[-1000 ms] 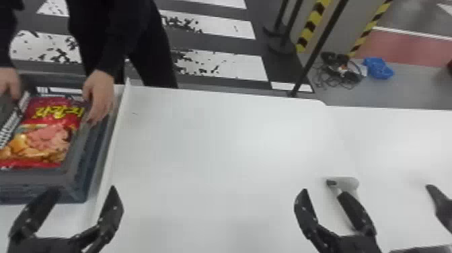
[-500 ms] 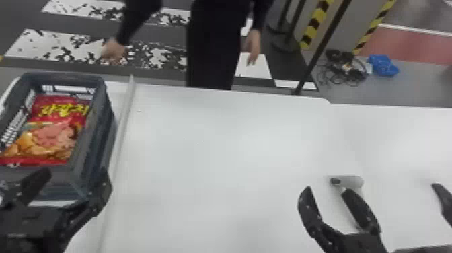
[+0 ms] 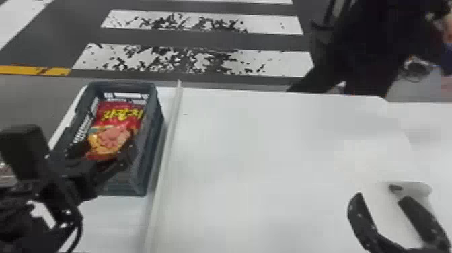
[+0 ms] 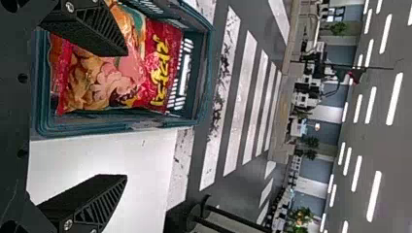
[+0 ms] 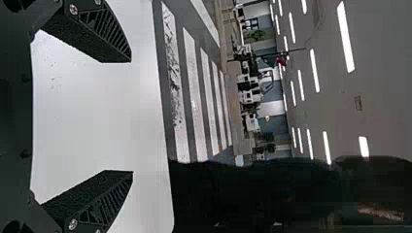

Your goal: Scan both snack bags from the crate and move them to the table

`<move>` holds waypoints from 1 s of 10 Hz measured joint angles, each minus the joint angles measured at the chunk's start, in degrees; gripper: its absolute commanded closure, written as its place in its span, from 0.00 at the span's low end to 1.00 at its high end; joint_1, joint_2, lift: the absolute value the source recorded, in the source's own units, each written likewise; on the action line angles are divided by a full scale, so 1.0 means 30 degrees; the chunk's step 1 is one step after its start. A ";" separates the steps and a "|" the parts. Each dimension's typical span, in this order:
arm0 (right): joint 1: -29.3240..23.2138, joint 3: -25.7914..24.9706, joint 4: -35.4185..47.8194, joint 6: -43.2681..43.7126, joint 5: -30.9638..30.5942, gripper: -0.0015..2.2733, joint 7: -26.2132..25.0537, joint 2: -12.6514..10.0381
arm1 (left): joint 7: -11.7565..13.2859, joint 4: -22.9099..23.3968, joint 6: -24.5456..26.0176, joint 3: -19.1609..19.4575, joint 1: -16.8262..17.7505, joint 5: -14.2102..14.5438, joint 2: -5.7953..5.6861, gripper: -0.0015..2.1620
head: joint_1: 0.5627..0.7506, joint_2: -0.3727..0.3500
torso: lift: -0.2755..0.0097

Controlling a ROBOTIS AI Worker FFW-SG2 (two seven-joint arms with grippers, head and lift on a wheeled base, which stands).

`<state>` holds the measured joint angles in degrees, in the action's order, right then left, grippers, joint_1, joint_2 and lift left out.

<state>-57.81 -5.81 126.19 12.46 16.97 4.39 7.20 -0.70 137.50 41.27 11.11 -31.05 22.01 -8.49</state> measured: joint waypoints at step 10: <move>0.1117 0.0035 -0.0801 -0.1444 -0.0178 0.05 -0.0028 0.0270 | 0.0031 -0.7480 0.7086 0.0167 1.0183 -0.2015 -0.0417 0.05 | 0.70 0.63 | 0.66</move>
<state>-54.45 -5.70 123.79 8.13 16.44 4.31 8.01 -0.61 115.06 62.53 11.61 -0.50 15.97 -9.74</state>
